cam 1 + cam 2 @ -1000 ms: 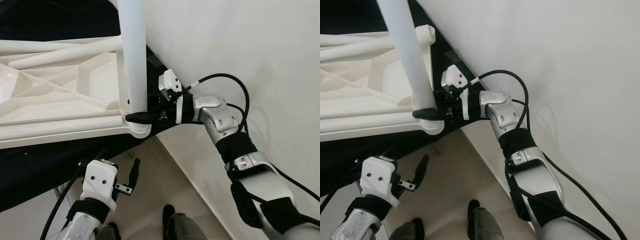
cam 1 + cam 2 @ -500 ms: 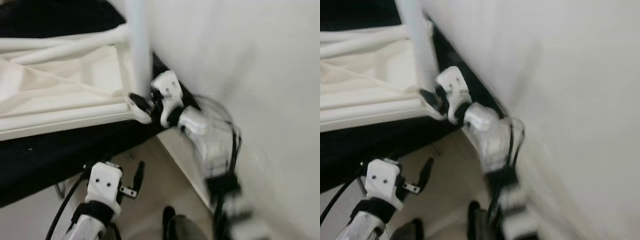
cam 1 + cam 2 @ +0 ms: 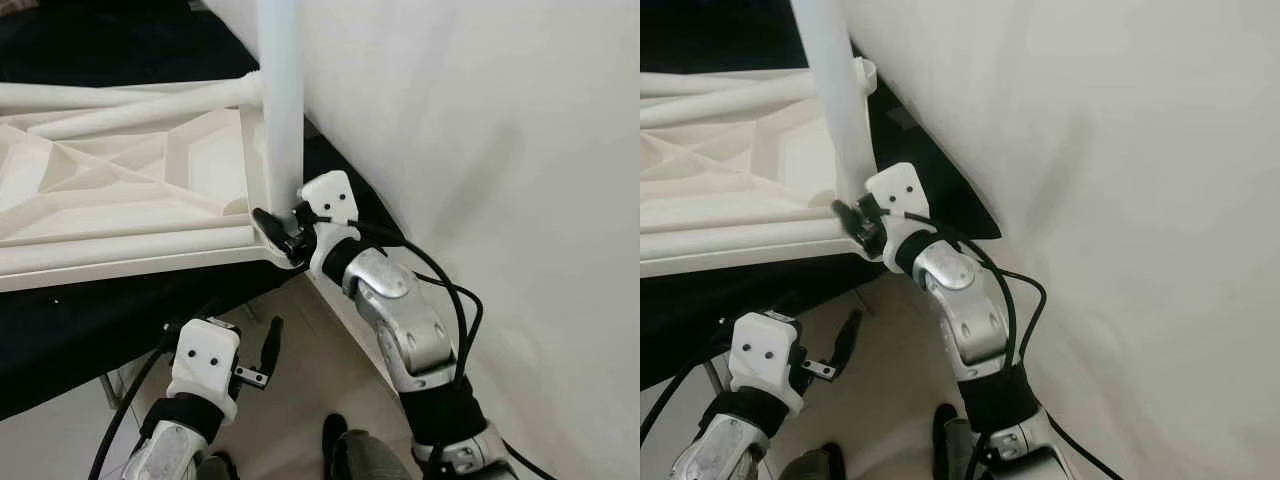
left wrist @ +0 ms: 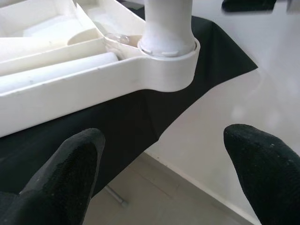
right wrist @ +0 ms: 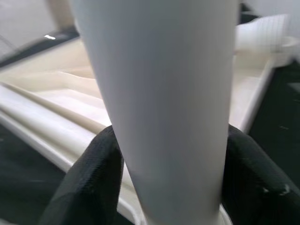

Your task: Building children table

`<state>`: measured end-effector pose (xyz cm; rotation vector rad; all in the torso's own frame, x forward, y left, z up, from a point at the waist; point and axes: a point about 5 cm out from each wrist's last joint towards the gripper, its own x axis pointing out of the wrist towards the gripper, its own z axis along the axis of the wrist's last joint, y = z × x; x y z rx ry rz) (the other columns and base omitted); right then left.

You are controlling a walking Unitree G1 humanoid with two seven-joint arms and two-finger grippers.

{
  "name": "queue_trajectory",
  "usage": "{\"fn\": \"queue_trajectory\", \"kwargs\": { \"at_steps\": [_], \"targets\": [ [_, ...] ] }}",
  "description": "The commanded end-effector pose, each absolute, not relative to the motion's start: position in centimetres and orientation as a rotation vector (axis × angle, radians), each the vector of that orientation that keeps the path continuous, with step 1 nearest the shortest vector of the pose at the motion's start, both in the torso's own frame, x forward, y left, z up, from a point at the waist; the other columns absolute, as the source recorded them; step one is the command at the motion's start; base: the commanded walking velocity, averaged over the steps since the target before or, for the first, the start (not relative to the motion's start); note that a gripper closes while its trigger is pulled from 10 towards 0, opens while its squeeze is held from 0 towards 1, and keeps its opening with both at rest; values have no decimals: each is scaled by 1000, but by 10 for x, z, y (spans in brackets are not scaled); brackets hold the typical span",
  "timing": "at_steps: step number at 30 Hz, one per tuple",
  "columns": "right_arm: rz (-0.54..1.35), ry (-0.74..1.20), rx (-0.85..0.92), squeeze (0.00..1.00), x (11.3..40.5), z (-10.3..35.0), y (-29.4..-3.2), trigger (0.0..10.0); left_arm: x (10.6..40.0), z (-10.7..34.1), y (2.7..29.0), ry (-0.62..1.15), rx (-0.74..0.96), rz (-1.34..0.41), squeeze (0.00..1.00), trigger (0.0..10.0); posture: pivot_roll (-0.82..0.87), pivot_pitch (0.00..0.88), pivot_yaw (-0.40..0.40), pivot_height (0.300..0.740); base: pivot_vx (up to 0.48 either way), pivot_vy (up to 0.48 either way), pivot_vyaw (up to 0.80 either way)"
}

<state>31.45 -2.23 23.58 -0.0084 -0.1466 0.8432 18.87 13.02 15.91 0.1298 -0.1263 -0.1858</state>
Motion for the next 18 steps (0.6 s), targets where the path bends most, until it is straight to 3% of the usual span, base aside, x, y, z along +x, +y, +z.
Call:
{"fn": "queue_trajectory", "kwargs": {
  "at_steps": [1,2,3,5,6,12,18],
  "targets": [
    [1009,-217,13,1000,303,256,-6,10000,186,155,130,-109,131,-188,0,10000,93,292,-96,740,0,0,0],
    [1058,-230,-1,1000,305,260,-10,10000,186,156,129,-110,130,-188,0,10000,93,296,-97,740,0,0,0],
    [1155,-257,-39,533,310,266,-18,10000,186,156,129,-111,128,-189,0,10000,99,302,-99,740,0,0,0],
    [1196,-268,-63,533,312,268,-22,10000,185,156,128,-112,127,-189,0,10000,99,302,-99,740,0,0,0],
    [1267,-286,-110,0,317,272,-27,10000,185,157,128,-113,127,-189,0,10000,101,306,-101,740,0,0,0],
    [1472,-285,-228,0,328,284,-40,10000,182,159,127,-114,123,-186,0,10000,112,323,-106,740,0,0,0],
    [1593,-261,-218,0,337,292,-47,10000,179,160,127,-112,121,-184,0,10000,120,333,-109,740,0,0,0]
  ]
}}
